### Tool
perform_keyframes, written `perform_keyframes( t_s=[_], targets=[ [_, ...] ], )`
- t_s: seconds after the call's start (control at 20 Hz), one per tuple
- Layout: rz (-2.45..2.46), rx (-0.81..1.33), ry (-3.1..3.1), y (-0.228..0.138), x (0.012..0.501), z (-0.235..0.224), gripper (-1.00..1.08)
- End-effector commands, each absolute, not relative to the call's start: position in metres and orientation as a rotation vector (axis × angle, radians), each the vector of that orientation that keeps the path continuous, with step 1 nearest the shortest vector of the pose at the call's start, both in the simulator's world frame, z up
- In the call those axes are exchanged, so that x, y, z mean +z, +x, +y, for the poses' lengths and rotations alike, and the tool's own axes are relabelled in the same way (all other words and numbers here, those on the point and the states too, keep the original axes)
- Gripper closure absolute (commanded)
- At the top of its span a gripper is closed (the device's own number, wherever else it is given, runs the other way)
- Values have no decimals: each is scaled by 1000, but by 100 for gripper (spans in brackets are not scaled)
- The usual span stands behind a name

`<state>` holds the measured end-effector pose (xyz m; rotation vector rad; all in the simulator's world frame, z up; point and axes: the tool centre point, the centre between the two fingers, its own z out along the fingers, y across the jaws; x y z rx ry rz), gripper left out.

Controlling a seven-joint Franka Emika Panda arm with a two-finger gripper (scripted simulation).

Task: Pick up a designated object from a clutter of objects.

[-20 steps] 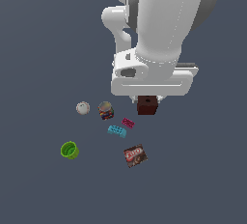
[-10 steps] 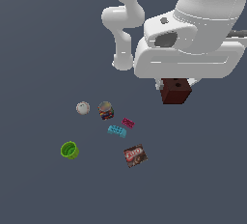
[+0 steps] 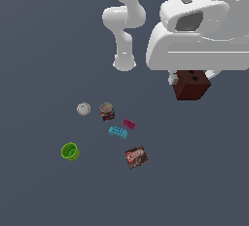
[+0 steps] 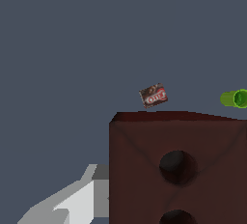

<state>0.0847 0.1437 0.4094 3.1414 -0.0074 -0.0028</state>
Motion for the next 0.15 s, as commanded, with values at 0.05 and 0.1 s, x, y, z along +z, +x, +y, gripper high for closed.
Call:
perform_keyframes(
  t_s=[0.05,0.1],
  targets=[
    [-8,0,3142,86,413,146,108],
    [-8,0,3142,86,413,146,108]
  ],
)
